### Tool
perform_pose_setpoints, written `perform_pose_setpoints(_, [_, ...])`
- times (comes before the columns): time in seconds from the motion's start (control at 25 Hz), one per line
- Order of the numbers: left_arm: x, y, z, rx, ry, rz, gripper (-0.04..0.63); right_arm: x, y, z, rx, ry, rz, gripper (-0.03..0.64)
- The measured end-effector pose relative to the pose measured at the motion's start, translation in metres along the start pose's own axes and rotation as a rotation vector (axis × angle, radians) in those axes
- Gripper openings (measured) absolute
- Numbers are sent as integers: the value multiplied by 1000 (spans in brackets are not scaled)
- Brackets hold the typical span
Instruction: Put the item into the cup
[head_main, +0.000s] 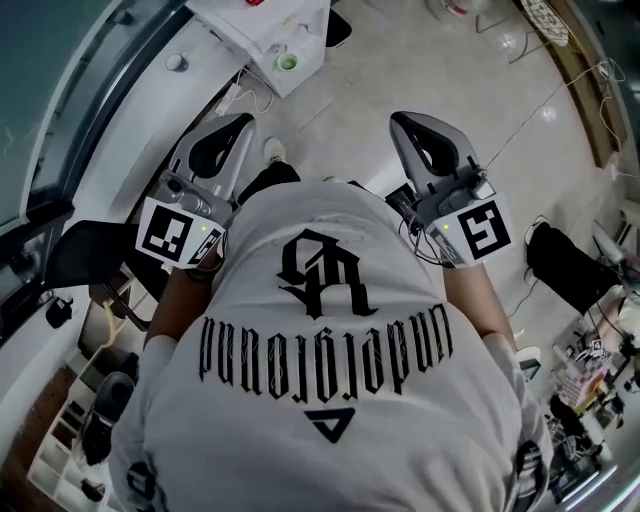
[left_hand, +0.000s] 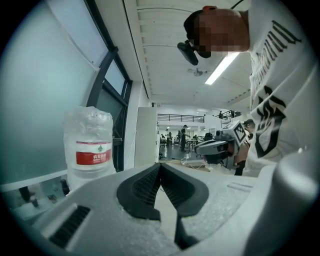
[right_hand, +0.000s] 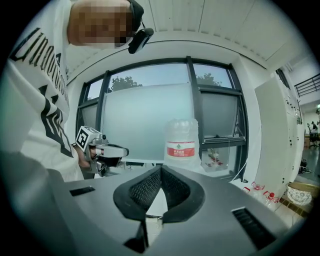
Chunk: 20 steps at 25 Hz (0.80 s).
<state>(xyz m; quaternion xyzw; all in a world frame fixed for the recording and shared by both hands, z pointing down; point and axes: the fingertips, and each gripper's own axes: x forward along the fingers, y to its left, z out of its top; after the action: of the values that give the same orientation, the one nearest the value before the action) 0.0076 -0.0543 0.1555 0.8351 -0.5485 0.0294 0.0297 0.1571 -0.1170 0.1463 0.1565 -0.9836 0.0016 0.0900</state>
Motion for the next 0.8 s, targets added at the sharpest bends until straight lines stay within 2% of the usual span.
perform_pose_setpoints(0.28, [7, -13, 6, 46, 19, 4, 15, -3, -6, 0, 4, -3, 32, 14])
perform_pose_setpoints(0.6, [-18, -28, -5, -16, 48, 81, 14, -6, 11, -11, 11, 30, 136, 14])
perform_pose_setpoints(0.8, [-45, -34, -15, -28, 52, 97, 14, -5, 38, -15, 15, 27, 159, 14])
